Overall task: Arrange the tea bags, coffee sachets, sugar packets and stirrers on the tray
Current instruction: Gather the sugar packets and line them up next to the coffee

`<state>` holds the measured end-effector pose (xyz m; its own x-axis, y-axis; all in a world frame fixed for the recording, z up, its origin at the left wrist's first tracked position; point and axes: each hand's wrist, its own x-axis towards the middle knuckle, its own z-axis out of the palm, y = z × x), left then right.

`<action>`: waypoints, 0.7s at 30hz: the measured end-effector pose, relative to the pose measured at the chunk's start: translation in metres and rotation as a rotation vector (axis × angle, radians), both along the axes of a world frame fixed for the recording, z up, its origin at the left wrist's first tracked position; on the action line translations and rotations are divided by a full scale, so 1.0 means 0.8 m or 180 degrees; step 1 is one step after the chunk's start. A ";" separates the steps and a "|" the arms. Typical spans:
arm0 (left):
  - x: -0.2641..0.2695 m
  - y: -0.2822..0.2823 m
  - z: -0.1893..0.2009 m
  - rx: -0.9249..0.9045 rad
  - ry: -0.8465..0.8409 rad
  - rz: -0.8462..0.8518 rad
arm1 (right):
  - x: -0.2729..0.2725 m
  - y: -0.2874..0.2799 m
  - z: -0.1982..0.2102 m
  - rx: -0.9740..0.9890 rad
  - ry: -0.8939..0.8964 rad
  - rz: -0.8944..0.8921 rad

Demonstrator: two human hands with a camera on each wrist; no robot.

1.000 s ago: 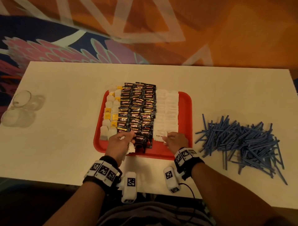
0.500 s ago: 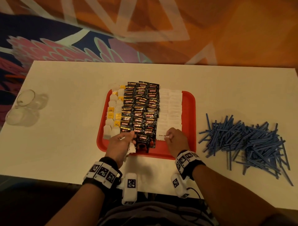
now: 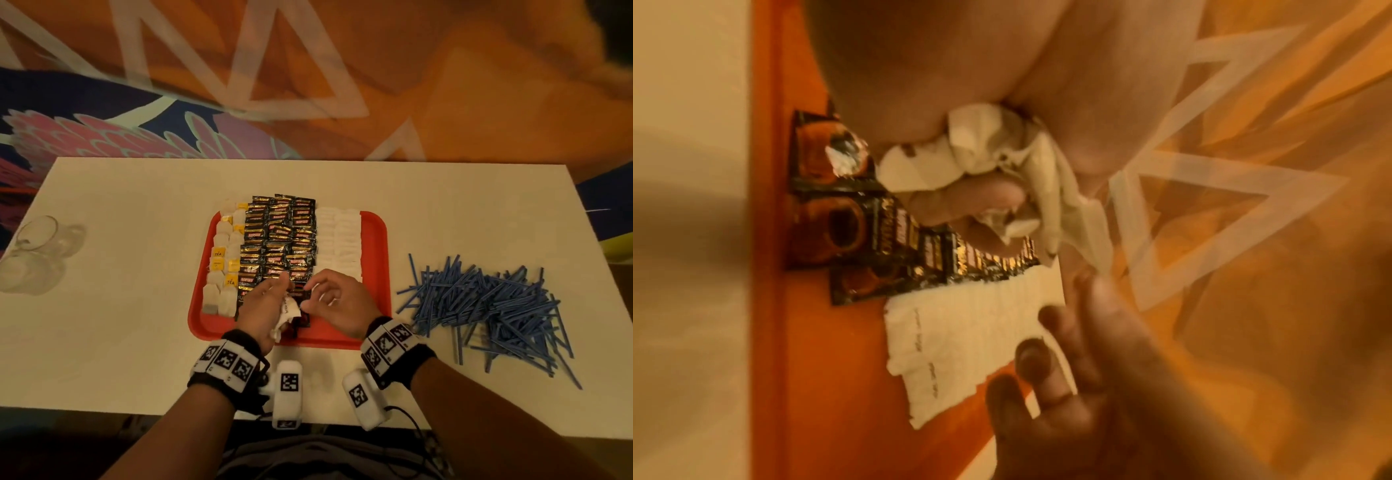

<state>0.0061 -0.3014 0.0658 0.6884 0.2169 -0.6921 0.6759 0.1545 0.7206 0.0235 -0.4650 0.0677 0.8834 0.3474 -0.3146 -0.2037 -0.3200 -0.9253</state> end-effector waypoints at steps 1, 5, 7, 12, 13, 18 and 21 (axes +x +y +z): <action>0.004 -0.007 0.004 -0.0076 -0.0077 -0.0024 | 0.000 0.000 0.012 0.0066 0.0039 0.0098; 0.020 -0.038 0.031 -0.0898 -0.0234 0.0062 | 0.005 -0.002 0.034 -0.0285 0.0074 -0.0271; 0.023 -0.048 0.045 -0.1183 -0.0123 0.0128 | 0.011 -0.008 0.041 -0.0310 0.0112 -0.0468; 0.034 -0.050 0.042 -0.0923 0.0075 0.0151 | 0.020 -0.033 0.058 0.0155 0.0350 -0.0966; 0.035 -0.051 0.041 -0.0784 0.0061 0.0133 | 0.022 -0.038 0.058 0.0188 0.0347 -0.1086; 0.025 -0.054 0.049 -0.0320 -0.0448 -0.0441 | 0.030 -0.049 0.057 0.0291 0.0434 -0.1535; 0.019 -0.064 0.052 -0.0175 -0.0718 -0.0827 | 0.029 -0.046 0.059 0.0640 0.0673 -0.1723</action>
